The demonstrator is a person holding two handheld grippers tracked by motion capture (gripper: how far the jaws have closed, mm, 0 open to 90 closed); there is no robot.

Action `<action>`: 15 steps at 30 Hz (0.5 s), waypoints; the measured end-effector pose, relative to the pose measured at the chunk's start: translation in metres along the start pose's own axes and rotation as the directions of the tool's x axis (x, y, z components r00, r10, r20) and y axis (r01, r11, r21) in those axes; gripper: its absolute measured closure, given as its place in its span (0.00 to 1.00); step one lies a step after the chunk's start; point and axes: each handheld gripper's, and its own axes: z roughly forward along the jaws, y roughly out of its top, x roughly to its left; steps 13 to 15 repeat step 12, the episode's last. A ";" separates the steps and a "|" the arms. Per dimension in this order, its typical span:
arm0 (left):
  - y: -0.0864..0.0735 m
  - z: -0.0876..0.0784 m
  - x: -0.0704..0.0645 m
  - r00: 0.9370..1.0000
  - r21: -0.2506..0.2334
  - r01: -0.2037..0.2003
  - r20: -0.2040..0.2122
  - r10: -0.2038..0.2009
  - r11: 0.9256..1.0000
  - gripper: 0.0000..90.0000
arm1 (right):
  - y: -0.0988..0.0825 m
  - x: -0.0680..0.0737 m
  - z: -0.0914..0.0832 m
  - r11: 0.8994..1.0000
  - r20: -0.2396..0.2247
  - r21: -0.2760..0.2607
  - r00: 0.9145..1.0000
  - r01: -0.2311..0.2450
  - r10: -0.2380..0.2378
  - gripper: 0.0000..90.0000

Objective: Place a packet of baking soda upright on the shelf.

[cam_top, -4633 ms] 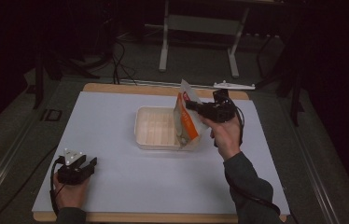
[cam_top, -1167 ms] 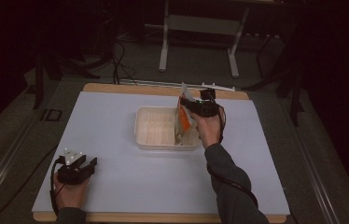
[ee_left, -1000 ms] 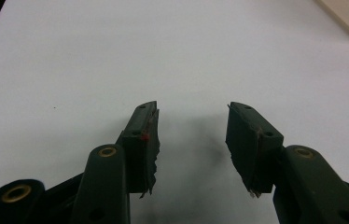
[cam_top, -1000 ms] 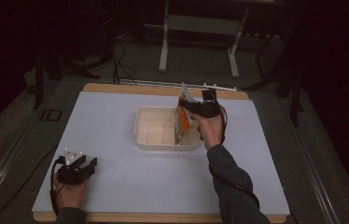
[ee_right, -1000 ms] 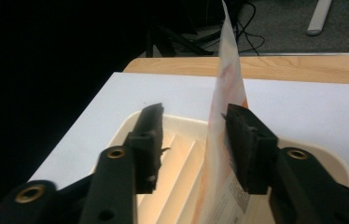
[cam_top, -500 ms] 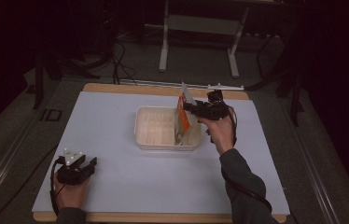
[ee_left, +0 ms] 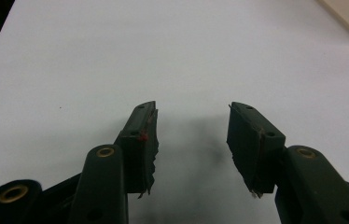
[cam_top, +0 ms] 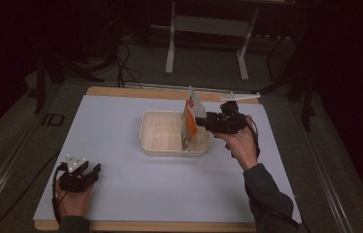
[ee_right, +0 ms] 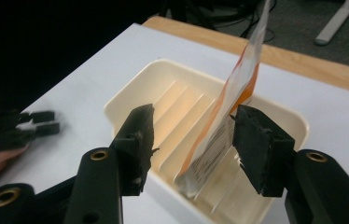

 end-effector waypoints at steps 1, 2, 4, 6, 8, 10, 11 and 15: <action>0.000 0.000 0.000 1.000 0.000 -0.001 -0.002 0.001 1.000 0.58 | -0.002 0.001 -0.001 1.000 -0.005 0.007 1.000 -0.002 0.002 0.52; 0.000 0.000 0.000 1.000 0.000 -0.002 -0.003 0.002 1.000 0.58 | -0.004 0.003 -0.003 1.000 -0.002 0.010 1.000 0.003 -0.003 0.52; 0.000 0.000 -0.001 1.000 -0.001 -0.002 -0.005 0.002 1.000 0.58 | -0.008 0.006 -0.006 1.000 -0.005 0.013 1.000 0.018 -0.018 0.52; 0.000 0.000 0.000 1.000 0.000 -0.002 -0.005 0.002 1.000 0.57 | -0.013 0.008 -0.010 0.999 -0.008 0.019 1.000 0.029 -0.029 0.52; 0.000 0.000 -0.001 1.000 0.001 -0.002 -0.007 0.002 1.000 0.57 | -0.020 0.010 -0.014 0.999 -0.011 0.017 0.999 0.035 -0.034 0.52; 0.000 0.000 -0.001 1.000 0.001 0.000 -0.015 0.000 1.000 0.57 | -0.029 0.010 -0.018 0.999 -0.011 0.015 1.000 0.029 -0.029 0.51; 0.000 0.000 -0.001 1.000 0.001 0.000 -0.015 0.000 1.000 0.57 | -0.029 0.010 -0.018 0.999 -0.011 0.015 1.000 0.029 -0.029 0.51; 0.000 0.000 -0.001 0.999 0.006 0.010 -0.038 -0.010 1.000 0.57 | -0.034 0.009 -0.020 1.000 -0.005 0.010 1.000 0.029 -0.029 0.51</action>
